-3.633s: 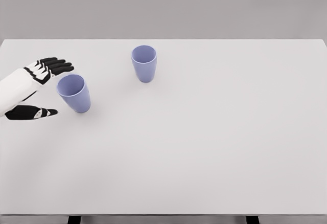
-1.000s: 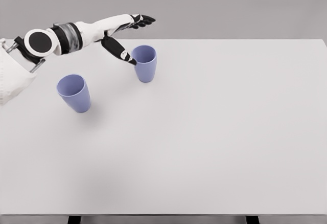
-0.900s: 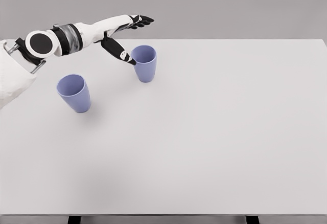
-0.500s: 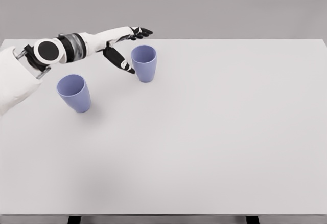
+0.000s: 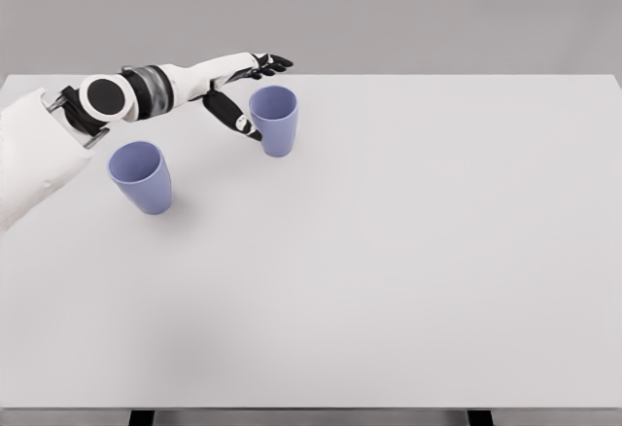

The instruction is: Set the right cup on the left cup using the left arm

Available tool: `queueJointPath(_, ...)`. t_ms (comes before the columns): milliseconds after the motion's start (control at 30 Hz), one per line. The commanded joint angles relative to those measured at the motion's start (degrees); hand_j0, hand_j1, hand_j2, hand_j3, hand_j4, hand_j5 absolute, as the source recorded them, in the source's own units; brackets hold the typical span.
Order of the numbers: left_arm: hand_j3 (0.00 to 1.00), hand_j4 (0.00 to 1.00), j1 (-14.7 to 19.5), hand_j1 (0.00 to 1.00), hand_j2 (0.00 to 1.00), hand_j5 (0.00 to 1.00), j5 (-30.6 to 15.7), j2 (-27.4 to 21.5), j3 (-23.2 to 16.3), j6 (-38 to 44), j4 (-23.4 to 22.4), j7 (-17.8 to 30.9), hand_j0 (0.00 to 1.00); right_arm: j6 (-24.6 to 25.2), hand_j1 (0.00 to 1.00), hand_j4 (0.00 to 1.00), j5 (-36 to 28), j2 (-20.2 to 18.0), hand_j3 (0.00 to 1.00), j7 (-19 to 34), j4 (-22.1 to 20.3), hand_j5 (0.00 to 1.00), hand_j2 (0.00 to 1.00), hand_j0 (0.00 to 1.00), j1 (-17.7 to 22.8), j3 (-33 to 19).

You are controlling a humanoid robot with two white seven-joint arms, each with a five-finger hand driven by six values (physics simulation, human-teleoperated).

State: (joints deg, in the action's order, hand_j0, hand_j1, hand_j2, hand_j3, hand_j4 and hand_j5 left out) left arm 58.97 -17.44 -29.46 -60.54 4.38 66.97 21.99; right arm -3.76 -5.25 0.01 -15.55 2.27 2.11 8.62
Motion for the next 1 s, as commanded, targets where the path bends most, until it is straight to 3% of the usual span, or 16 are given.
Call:
queueJointPath(0, 1.0, 1.0, 0.0, 1.0, 1.0, 1.0, -0.1, 0.7, 0.1, 0.2, -0.7, 0.0, 1.0, 0.0, 1.0, 1.0, 0.0, 0.0, 1.0, 0.0, 0.0, 1.0, 1.0, 1.0, 0.0, 0.0)
queueJointPath(967, 1.0, 1.0, 0.0, 1.0, 1.0, 1.0, -0.5, 4.2, 0.1, 1.0, -5.4, -0.1, 1.0, 0.1, 1.0, 1.0, 0.0, 0.0, 1.0, 0.1, 0.0, 1.0, 1.0, 1.0, 0.0, -0.1)
